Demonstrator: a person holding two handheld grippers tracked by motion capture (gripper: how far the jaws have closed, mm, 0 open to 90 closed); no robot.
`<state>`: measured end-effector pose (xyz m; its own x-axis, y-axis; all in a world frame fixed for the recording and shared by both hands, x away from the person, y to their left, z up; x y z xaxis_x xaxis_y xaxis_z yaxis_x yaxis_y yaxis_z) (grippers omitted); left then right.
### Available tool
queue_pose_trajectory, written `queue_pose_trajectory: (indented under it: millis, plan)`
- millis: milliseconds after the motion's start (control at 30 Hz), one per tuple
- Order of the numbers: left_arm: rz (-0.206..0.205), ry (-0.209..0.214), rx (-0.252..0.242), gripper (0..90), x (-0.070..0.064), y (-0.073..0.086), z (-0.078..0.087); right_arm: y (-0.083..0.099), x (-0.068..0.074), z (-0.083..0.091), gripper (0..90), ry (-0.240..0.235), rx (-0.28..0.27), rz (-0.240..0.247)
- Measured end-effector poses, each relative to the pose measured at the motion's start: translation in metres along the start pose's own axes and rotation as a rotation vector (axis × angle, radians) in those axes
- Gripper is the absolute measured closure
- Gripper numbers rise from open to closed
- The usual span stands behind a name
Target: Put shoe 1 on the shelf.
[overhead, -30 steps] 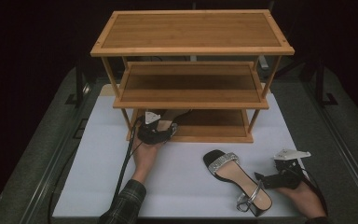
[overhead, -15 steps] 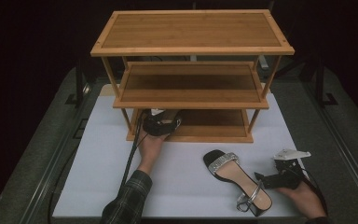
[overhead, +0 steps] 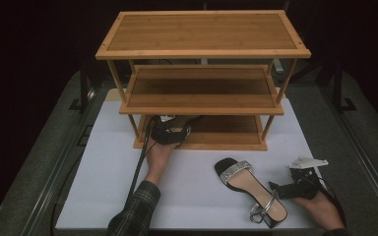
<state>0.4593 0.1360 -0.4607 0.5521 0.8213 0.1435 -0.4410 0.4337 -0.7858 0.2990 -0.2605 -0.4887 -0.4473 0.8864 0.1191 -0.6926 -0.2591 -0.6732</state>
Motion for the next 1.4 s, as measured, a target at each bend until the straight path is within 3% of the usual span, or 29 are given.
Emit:
queue_pose_trajectory:
  millis: [67,100,133,200,233,267,333,433,500,567,600,633,667,800,900,933,1000,1067,1133,1167,1233,1300,1400]
  plan:
    - [-0.036,0.078,-0.07,22.0,0.003,-0.003,0.004,0.0,0.0,0.0,0.0,0.0,0.0,0.0]
    - [-0.036,0.078,-0.07,22.1,0.003,-0.003,0.004,0.0,0.0,0.0,0.0,0.0,0.0,0.0]
    - [-0.004,0.077,-0.119,21.1,0.005,-0.007,0.012,0.0,0.0,0.0,0.0,0.0,0.0,0.0]
    - [0.059,0.01,-0.098,19.9,0.002,-0.006,0.015,0.0,0.0,0.0,0.0,0.0,0.0,-0.001]
    - [0.062,-0.017,-0.085,19.6,0.0,-0.004,0.015,0.0,0.0,0.0,0.0,0.0,0.0,-0.001]
    - [0.03,0.004,-0.07,19.3,-0.001,-0.002,0.016,0.0,0.0,0.0,0.0,0.0,0.0,0.0]
    - [-0.037,0.056,-0.11,19.3,0.002,-0.001,0.017,0.0,0.0,0.0,0.0,0.0,0.0,0.0]
    - [0.031,0.02,-0.129,19.8,0.002,0.002,0.027,0.0,0.0,0.0,0.0,0.001,0.0,0.0]
    - [0.026,0.042,-0.157,18.8,0.002,0.003,0.035,0.0,0.0,0.0,0.0,0.001,0.0,0.0]
    - [0.018,0.03,-0.188,19.8,0.002,0.003,0.045,0.0,0.0,0.0,0.0,0.0,0.0,-0.001]
    - [0.076,0.013,-0.183,20.5,-0.001,0.004,0.049,0.0,0.0,0.0,0.0,0.001,0.002,0.0]
    - [0.109,0.036,-0.187,19.9,-0.004,0.006,0.052,0.0,0.0,0.0,0.0,0.001,0.002,0.001]
    - [0.077,0.031,-0.187,19.9,-0.002,0.008,0.055,0.0,0.0,0.0,0.0,0.001,0.001,0.0]
    - [0.072,0.041,-0.188,20.1,-0.006,0.015,0.067,0.0,0.0,0.0,0.0,0.001,0.001,-0.001]
    - [0.024,0.045,-0.175,20.8,-0.01,0.025,0.083,0.0,0.0,0.0,0.0,0.001,0.001,0.0]
    - [0.024,0.045,-0.175,26.0,-0.01,0.025,0.083,0.0,0.0,0.0,0.0,0.001,0.001,0.0]
    - [-0.026,0.046,-0.172,37.2,-0.011,0.035,0.091,0.0,0.0,0.0,0.0,0.001,0.001,0.0]
    - [-0.044,0.047,-0.163,51.7,-0.007,0.04,0.091,0.0,0.0,0.0,0.0,0.001,0.001,0.0]
    - [-0.035,0.042,-0.153,64.8,-0.004,0.041,0.09,0.0,0.0,0.0,0.0,0.001,0.001,0.0]
    - [-0.036,0.025,-0.135,64.8,0.003,0.044,0.087,0.0,0.0,0.0,0.0,0.001,0.001,0.0]
    - [-0.03,0.032,-0.111,82.6,0.013,0.046,0.079,0.0,0.0,0.0,0.0,0.0,0.001,0.001]
    - [-0.024,0.041,-0.101,88.2,0.017,0.048,0.069,0.0,0.0,0.0,0.0,0.001,0.002,0.001]
    - [-0.044,0.044,-0.06,88.8,0.017,0.051,0.058,0.0,0.0,0.0,0.0,0.0,0.002,0.0]
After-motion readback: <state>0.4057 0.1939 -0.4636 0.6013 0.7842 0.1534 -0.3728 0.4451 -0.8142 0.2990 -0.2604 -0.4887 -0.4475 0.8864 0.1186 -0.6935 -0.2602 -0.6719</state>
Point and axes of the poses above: each handheld gripper's, and its own axes: z roughly backward along the jaws, y roughly out of its underside, x roughly to its left, the point moved 4 cm from there along -z, roughly forward along the jaws, and after that the axes turned 8 degrees about -z, right-handed, at the moved point
